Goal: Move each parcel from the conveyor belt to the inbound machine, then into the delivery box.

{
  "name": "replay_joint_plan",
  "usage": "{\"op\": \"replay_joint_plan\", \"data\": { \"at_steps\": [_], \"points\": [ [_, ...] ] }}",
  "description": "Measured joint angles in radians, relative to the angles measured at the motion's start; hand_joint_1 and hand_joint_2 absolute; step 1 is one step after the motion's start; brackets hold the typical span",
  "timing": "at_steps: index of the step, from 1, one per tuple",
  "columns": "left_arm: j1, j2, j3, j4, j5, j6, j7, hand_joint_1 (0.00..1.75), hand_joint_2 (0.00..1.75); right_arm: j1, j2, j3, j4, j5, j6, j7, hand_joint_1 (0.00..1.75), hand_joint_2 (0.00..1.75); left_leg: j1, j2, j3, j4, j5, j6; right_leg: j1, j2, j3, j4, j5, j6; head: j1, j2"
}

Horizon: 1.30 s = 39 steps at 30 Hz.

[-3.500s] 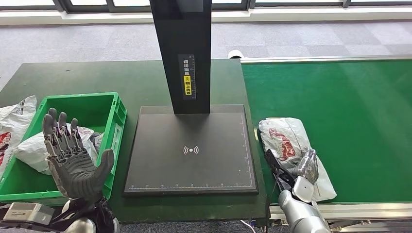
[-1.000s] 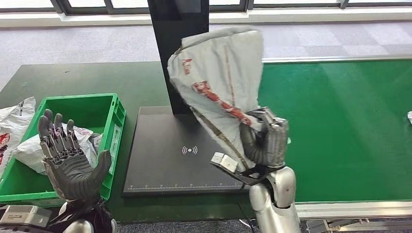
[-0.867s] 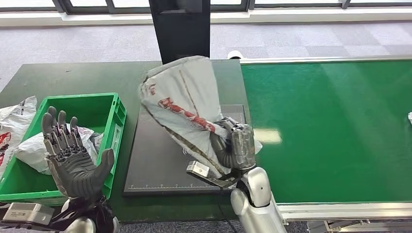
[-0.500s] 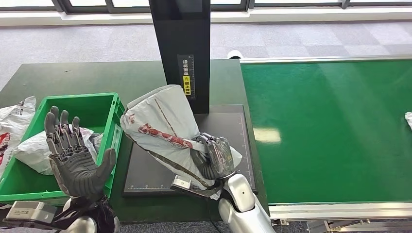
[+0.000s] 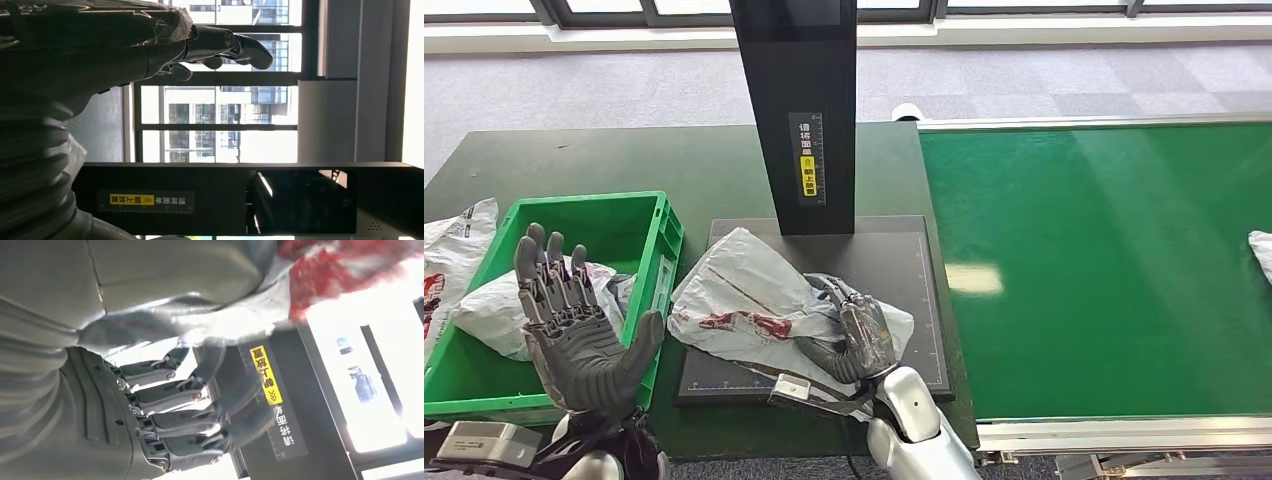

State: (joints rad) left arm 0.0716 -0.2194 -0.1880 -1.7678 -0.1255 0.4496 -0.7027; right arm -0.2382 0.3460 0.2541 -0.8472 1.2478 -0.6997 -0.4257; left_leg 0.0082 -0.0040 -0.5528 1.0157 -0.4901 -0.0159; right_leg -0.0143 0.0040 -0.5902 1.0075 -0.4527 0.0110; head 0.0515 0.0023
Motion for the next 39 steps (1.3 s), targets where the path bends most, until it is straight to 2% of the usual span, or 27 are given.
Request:
{"op": "replay_joint_plan", "data": {
  "at_steps": [32,33,35,37,39],
  "points": [
    [0.001,0.009,-0.002,-0.004,-0.003,-0.002,0.003,0.00,1.75,0.001,0.000,0.000,0.000,-0.005,-0.001,-0.006,0.00,1.75,0.000,0.000,0.000,0.000,0.000,0.000,0.000,0.000,-0.001,0.000,0.000,0.000,0.000,0.000],
    [0.000,0.011,-0.004,-0.001,-0.019,-0.015,0.017,0.00,1.75,0.005,0.000,-0.002,-0.005,-0.023,-0.001,-0.022,0.00,1.75,0.000,0.000,0.001,0.000,0.000,0.000,0.000,0.000,-0.001,0.000,0.000,0.000,0.000,0.000],
    [-0.023,0.012,-0.014,0.052,-0.121,-0.092,0.067,0.00,1.75,0.040,-0.003,-0.023,-0.082,-0.141,-0.002,-0.115,0.00,1.75,-0.001,-0.005,0.000,0.001,0.001,0.001,-0.001,-0.005,-0.002,-0.001,0.000,0.001,0.000,0.000],
    [-0.060,0.006,-0.023,0.179,-0.262,-0.180,0.089,0.00,1.75,0.088,-0.009,-0.057,-0.283,-0.346,-0.004,-0.224,0.00,1.75,-0.003,-0.009,-0.003,0.001,0.002,0.002,-0.002,-0.010,-0.001,0.000,0.000,0.001,0.000,0.000],
    [-0.088,-0.006,-0.024,0.301,-0.330,-0.206,0.071,0.00,1.75,0.116,-0.012,-0.081,-0.485,-0.477,-0.007,-0.264,0.00,1.75,-0.003,-0.004,-0.003,0.001,0.001,0.002,-0.003,-0.006,-0.002,0.000,0.001,0.001,0.000,0.000]
  ]
}}
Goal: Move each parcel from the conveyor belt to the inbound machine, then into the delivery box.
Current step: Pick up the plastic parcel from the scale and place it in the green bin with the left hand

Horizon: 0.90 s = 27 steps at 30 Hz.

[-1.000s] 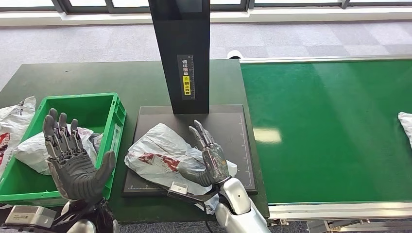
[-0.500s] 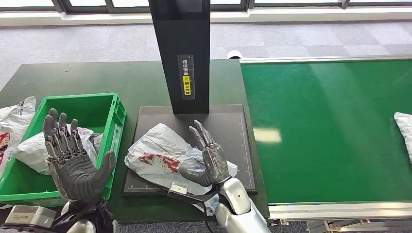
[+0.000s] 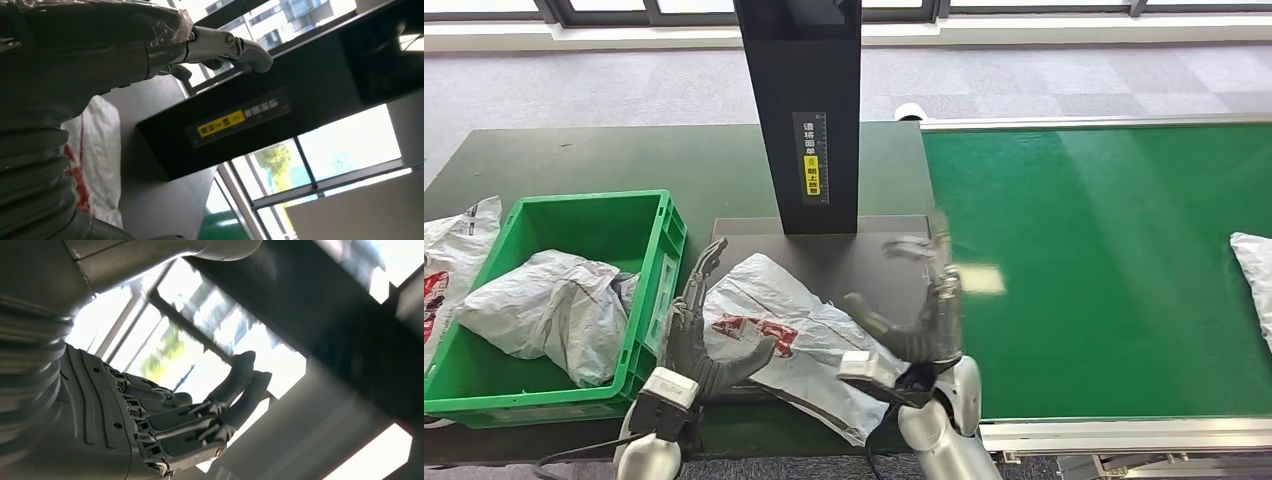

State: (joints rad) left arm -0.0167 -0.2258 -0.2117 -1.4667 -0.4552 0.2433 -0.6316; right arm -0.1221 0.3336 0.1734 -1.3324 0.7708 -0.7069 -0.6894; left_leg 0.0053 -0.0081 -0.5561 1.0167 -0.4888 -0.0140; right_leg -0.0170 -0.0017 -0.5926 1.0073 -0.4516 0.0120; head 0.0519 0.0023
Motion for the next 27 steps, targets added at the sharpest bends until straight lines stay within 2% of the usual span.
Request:
{"op": "replay_joint_plan", "data": {
  "at_steps": [4,8,15,27],
  "points": [
    [-0.060,-0.018,0.000,0.165,-0.032,0.000,-0.002,0.00,1.75,0.037,-0.004,-0.030,-0.245,-0.006,0.005,-0.011,0.00,1.75,-0.001,0.006,0.002,0.000,-0.002,0.000,-0.001,0.006,0.000,0.000,0.001,0.000,0.000,0.000],
    [-0.088,-0.033,0.000,0.265,-0.073,-0.002,0.030,0.00,1.75,0.058,-0.006,-0.048,-0.374,-0.008,0.005,-0.009,0.00,1.75,-0.001,0.007,0.002,0.000,-0.002,0.000,-0.001,0.007,-0.001,0.000,0.001,0.001,0.000,0.000],
    [-0.109,-0.049,0.000,0.342,-0.102,0.003,0.052,0.00,1.75,0.071,-0.007,-0.060,-0.453,-0.014,0.006,-0.009,0.00,1.75,-0.001,0.007,0.002,0.000,-0.002,0.000,0.000,0.007,-0.001,0.000,0.001,0.000,0.000,0.000],
    [-0.125,-0.060,0.000,0.421,-0.226,0.059,0.119,0.00,1.75,0.075,-0.007,-0.062,-0.481,-0.026,0.006,-0.009,0.00,1.75,0.000,0.007,0.002,0.000,-0.002,0.000,0.000,0.007,-0.001,0.000,0.001,0.000,0.000,0.000]
  ]
}}
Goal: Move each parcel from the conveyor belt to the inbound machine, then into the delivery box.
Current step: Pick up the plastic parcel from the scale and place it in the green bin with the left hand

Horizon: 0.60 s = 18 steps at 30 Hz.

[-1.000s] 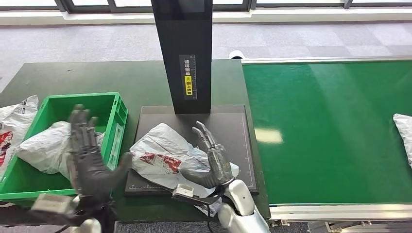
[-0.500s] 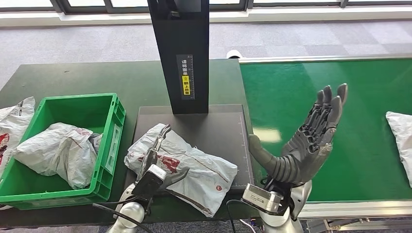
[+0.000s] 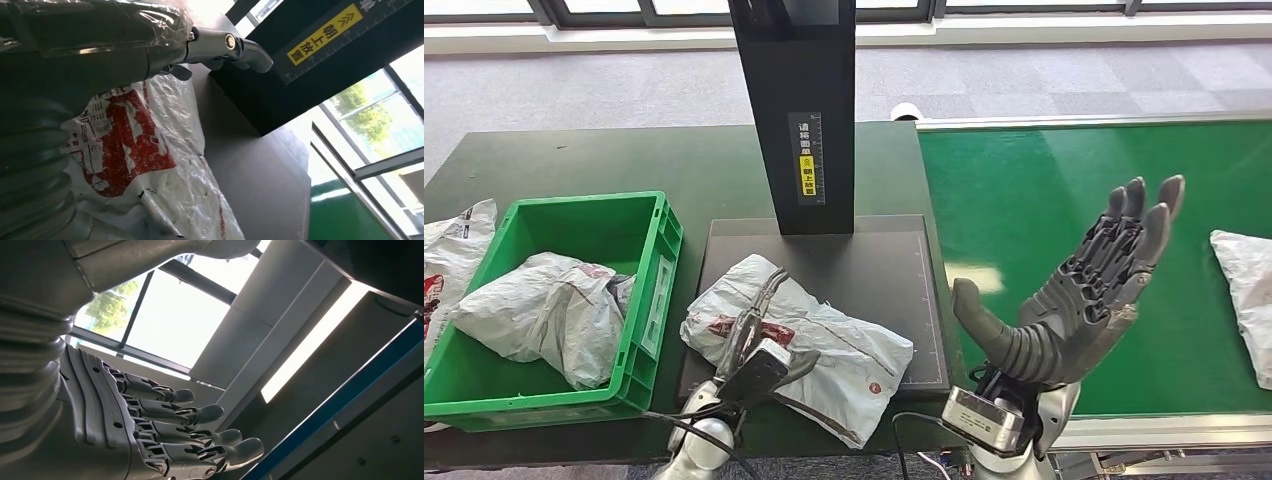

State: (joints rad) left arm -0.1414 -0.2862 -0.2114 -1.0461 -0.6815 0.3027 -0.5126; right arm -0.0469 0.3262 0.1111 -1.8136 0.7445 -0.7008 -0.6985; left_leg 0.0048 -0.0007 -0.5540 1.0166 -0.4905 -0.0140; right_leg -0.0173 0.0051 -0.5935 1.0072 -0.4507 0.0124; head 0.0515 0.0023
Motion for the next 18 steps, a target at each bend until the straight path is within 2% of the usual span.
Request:
{"op": "replay_joint_plan", "data": {
  "at_steps": [2,6,9,13,18],
  "points": [
    [-0.001,-0.001,0.000,0.010,-0.036,0.010,0.026,0.00,1.75,0.000,0.000,-0.001,-0.001,-0.001,0.000,0.000,0.00,1.75,0.000,0.000,0.000,0.000,0.000,0.000,0.000,0.000,0.000,0.000,0.000,0.000,0.000,0.000],
    [-0.007,-0.002,0.000,0.041,-0.142,0.042,0.111,1.52,1.75,0.001,0.000,-0.002,-0.005,-0.007,0.000,0.000,0.00,1.75,0.000,0.000,0.000,0.000,0.000,0.000,0.000,0.000,0.000,0.000,0.000,0.000,0.000,0.000],
    [-0.016,-0.006,0.000,0.071,-0.220,0.079,0.171,1.52,1.75,0.001,0.000,-0.002,-0.006,-0.011,0.000,0.000,0.00,1.75,0.000,0.000,0.000,0.000,0.000,0.000,0.000,0.000,0.000,0.000,0.000,0.000,0.000,0.000],
    [-0.026,-0.009,0.000,0.096,-0.250,0.101,0.194,1.75,1.75,0.001,0.000,-0.002,-0.007,-0.013,0.000,0.000,0.00,1.75,0.000,0.000,0.000,0.000,0.000,0.000,0.000,0.000,0.000,0.000,0.000,0.000,0.000,0.000],
    [-0.042,-0.009,0.000,0.120,-0.301,0.119,0.235,1.75,1.75,0.001,0.000,-0.002,-0.009,-0.014,0.000,0.000,0.00,1.75,0.000,0.000,0.000,0.000,0.000,0.000,0.000,0.000,0.000,0.000,0.000,0.000,0.000,0.000]
  ]
}}
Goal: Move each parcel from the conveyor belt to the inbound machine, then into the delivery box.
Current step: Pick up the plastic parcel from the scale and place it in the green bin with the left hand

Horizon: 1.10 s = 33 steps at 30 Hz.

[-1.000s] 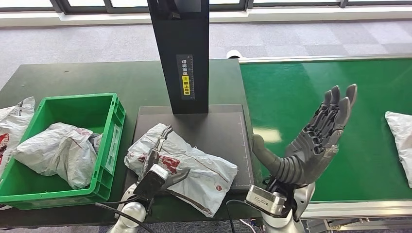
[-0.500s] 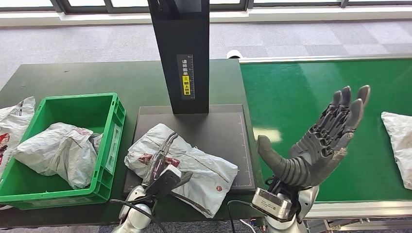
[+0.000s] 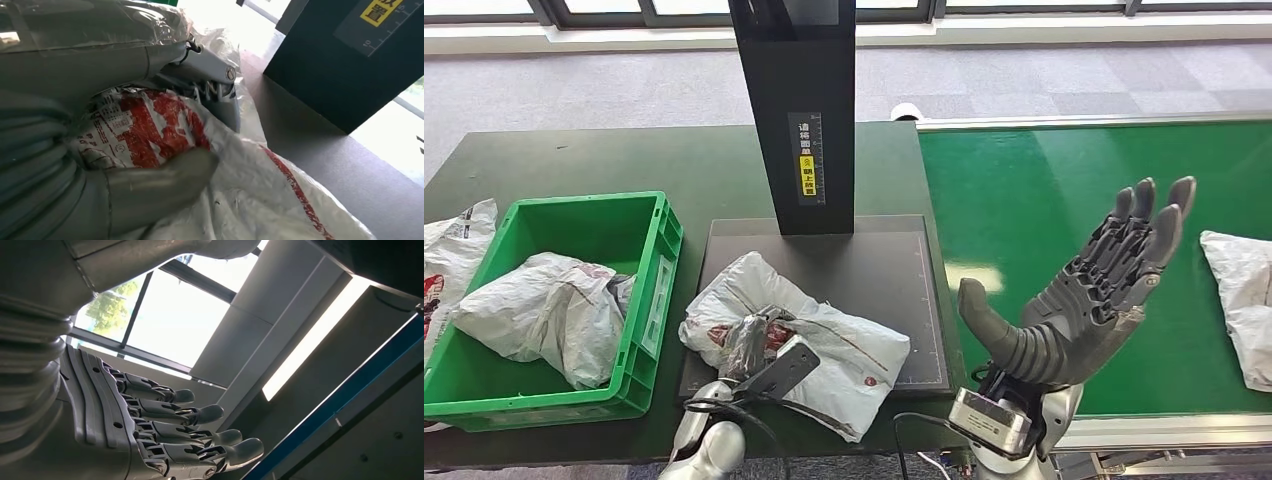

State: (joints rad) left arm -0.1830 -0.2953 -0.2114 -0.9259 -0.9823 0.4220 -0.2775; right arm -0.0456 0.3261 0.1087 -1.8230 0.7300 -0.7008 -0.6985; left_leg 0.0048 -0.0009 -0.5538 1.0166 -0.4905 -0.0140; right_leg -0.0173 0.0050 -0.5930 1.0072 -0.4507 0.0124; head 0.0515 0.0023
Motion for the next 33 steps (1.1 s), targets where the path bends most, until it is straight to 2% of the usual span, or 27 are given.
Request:
{"op": "replay_joint_plan", "data": {
  "at_steps": [6,33],
  "points": [
    [-0.013,-0.001,0.000,0.021,-0.045,0.025,0.035,1.75,1.75,0.000,0.000,0.000,0.000,0.000,0.000,0.000,0.00,1.75,0.000,0.000,0.000,0.000,0.000,0.000,0.000,0.000,0.000,0.000,0.000,0.000,0.000,0.000],
    [-0.016,-0.004,0.000,0.039,-0.047,0.026,0.036,1.75,1.75,0.000,0.000,0.000,0.000,0.000,0.000,0.000,0.00,1.75,0.000,0.000,0.000,0.000,0.000,0.000,0.000,0.000,0.000,0.000,0.000,0.000,0.000,0.000]
  ]
}}
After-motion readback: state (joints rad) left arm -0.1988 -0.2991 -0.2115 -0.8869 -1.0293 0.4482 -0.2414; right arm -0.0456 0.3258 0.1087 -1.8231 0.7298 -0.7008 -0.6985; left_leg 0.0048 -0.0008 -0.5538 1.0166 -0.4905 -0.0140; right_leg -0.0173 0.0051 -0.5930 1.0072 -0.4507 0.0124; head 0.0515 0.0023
